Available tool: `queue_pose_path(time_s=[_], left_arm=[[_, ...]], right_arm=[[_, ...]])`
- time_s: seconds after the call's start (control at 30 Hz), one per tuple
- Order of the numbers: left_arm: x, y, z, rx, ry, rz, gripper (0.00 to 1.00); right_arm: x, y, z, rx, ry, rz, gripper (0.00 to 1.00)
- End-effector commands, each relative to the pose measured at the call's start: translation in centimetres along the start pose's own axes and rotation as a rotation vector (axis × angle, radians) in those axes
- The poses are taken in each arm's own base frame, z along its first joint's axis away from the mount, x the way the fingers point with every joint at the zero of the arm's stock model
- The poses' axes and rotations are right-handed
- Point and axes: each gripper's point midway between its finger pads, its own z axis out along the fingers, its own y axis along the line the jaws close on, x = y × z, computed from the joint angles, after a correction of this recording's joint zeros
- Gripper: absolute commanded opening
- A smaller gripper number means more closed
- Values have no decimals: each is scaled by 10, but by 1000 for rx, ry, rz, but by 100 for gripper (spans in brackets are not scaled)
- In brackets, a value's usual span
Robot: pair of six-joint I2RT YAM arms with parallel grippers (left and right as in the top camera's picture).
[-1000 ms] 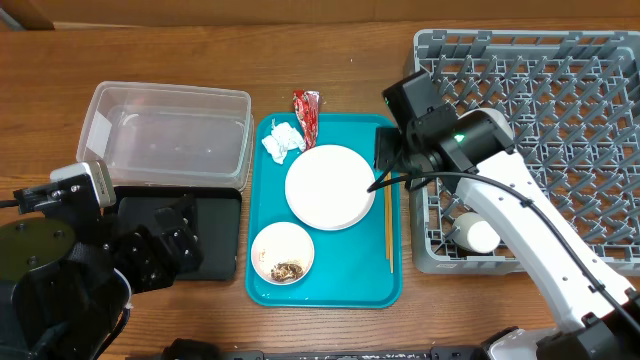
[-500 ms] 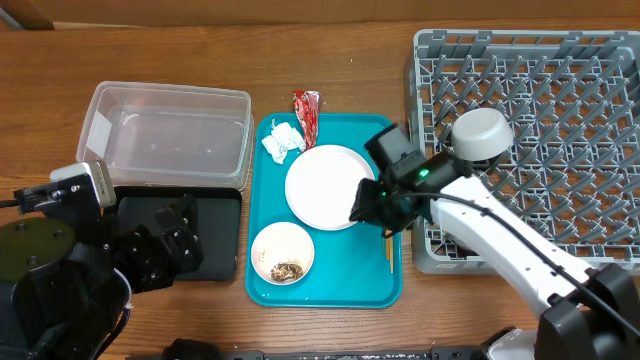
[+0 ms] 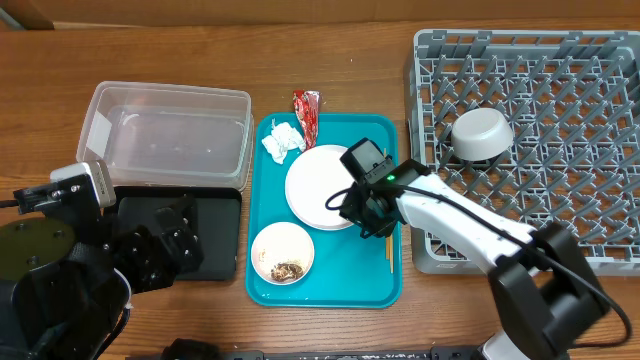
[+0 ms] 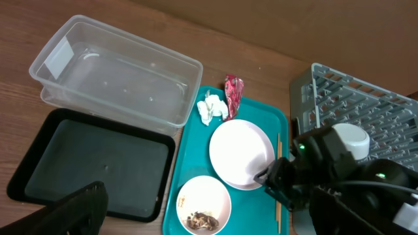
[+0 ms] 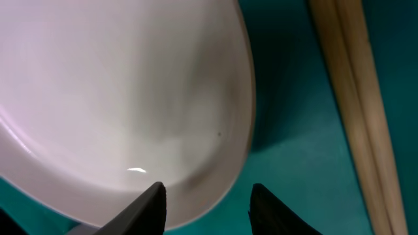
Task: Sort waste into correct bins and load items into the dishwasher
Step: 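Grasp the edge of the white plate with the right gripper and lift, then stand the white plate upright in the dish rack, release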
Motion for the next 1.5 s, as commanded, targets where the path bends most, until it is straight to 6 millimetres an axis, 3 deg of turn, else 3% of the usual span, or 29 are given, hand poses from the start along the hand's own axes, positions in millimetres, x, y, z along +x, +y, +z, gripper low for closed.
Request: queue_pose_path(time_s=[0.0, 0.07, 0.2, 0.43, 0.6, 0.77, 0.87, 1.03, 1.2, 1.3, 1.47], left_arm=[[-3, 3, -1, -17, -14, 8, 100], [-3, 3, -1, -17, -14, 8, 100], [-3, 3, -1, -17, -14, 8, 100], [-3, 3, -1, -17, -14, 8, 100], [-3, 3, -1, -17, -14, 8, 100], [-3, 3, -1, -17, -14, 8, 100], [-3, 3, -1, -17, -14, 8, 100], [-3, 3, -1, -17, -14, 8, 100], [-3, 3, -1, -17, -14, 8, 100], [-3, 3, -1, -17, -14, 8, 100], [-3, 3, -1, -17, -14, 8, 100]], right_arm=[[-4, -1, 12, 14, -9, 40, 43], [-5, 0, 14, 9, -13, 44, 43], [-6, 0, 15, 11, -20, 61, 30], [-7, -11, 16, 53, -39, 117, 25], [-10, -21, 15, 94, -55, 122, 4], [-18, -21, 6, 97, -61, 115, 4], [-29, -13, -9, 89, -105, 43, 4], [-48, 14, -51, 18, -216, -85, 4], [-75, 32, -121, -31, -430, -204, 4], [-96, 24, -176, -9, -628, -207, 4], [-128, -17, -261, 157, -977, -172, 4]])
